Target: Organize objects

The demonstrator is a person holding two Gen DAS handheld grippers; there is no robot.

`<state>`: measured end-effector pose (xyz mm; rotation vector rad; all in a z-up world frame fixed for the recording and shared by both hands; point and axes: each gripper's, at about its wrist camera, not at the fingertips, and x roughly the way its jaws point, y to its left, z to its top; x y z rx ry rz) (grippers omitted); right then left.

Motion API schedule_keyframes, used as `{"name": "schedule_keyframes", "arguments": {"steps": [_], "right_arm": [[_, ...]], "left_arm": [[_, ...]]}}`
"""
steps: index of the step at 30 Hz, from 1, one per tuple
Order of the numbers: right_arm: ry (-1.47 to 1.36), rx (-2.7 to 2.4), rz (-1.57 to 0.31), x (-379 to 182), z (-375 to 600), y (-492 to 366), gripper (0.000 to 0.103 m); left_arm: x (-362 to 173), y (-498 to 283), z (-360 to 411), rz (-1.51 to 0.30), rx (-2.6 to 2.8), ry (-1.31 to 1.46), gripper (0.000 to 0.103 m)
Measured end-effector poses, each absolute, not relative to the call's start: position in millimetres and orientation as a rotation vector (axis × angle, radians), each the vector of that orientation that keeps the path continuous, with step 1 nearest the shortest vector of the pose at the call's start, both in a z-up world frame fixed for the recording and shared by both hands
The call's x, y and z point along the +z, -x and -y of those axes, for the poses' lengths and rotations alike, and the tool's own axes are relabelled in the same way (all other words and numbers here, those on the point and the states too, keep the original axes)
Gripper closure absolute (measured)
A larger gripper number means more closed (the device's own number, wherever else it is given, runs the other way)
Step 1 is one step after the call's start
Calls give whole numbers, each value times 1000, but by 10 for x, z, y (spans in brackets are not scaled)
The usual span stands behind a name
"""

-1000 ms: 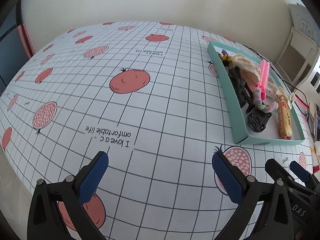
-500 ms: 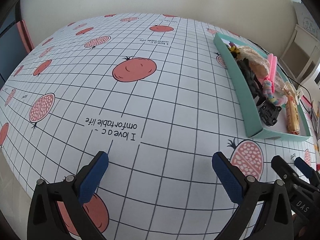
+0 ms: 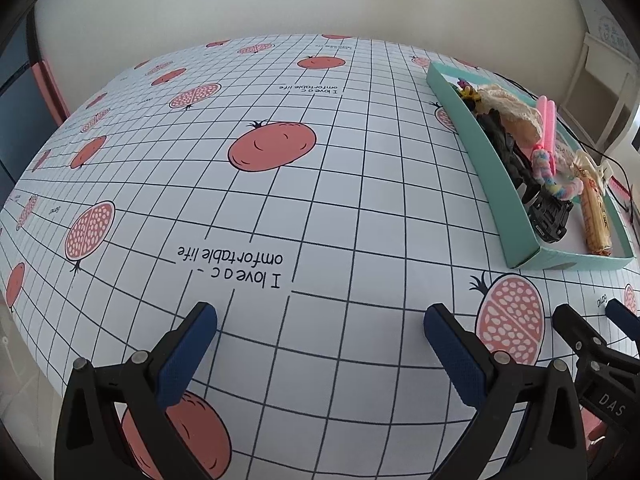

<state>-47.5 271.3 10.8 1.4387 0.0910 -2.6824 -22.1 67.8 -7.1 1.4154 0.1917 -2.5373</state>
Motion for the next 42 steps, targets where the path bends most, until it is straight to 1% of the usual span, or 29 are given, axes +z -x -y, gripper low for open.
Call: {"name": "schedule_keyframes", "arguments": {"steps": [24,42], "right_arm": [[-1432,-2688,-94,116,-2714,474,0],[-1432,-2689,-94,117,-2716,464,0]], "left_arm": [[-99,143,-655,-171,-2613,-1258,0],[-105,136,-651,-161,-2629,-1248,0]]}}
